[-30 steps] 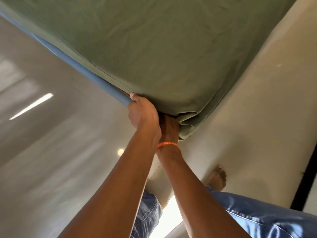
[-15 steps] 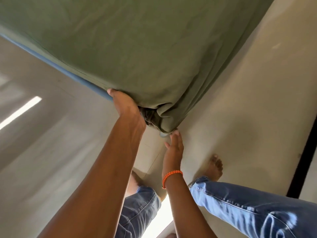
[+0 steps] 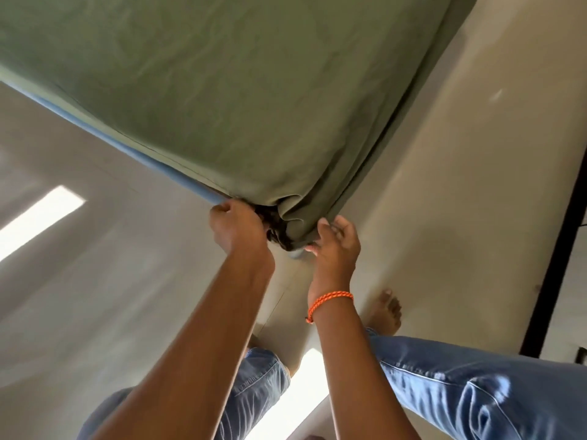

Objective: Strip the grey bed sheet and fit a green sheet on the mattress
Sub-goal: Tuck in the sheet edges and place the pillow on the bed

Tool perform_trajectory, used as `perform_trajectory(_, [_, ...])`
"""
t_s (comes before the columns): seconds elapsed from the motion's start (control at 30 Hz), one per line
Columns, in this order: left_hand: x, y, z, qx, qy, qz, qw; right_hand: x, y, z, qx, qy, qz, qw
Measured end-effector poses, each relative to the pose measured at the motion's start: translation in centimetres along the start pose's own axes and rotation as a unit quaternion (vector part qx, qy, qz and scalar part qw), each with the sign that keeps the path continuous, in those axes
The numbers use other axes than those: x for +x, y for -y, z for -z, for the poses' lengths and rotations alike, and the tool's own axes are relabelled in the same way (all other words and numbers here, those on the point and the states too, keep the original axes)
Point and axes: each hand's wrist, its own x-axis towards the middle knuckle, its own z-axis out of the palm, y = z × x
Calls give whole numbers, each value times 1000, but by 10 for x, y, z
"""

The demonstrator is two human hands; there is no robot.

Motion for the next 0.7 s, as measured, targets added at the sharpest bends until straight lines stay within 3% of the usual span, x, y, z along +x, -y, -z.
perform_trajectory(0.07, [-21, 10, 5, 91, -16, -62, 994, -14, 17, -10, -27, 9, 92, 995])
perform_trajectory(0.17, [-41, 18, 2, 205, 36, -143, 968, -26, 34, -26, -64, 52, 176, 981])
perform_trajectory(0.23, [-41, 23, 0, 231, 43, -119, 965, -25, 42, -30, -72, -12, 192, 979])
perform_trajectory(0.3, [-37, 25, 1, 172, 45, 11, 984, -12, 38, -26, -120, -108, 158, 974])
perform_trajectory(0.33, [-37, 24, 2, 114, 78, 92, 986, -9, 35, -25, -142, -121, 99, 977])
perform_trajectory(0.4, [-38, 20, 3, 15, 156, 177, 972, -4, 28, -24, -158, -68, -27, 985])
perform_trajectory(0.47, [-31, 18, 3, 32, 159, 149, 975, 1, 23, -20, -165, -25, -21, 986])
perform_trajectory(0.57, [-26, 13, -1, 43, 109, 64, 991, -2, 34, -20, -128, -45, 55, 989])
perform_trajectory(0.7, [-44, 9, -5, -46, 102, 19, 993, -9, 58, -35, -101, -21, 157, 982])
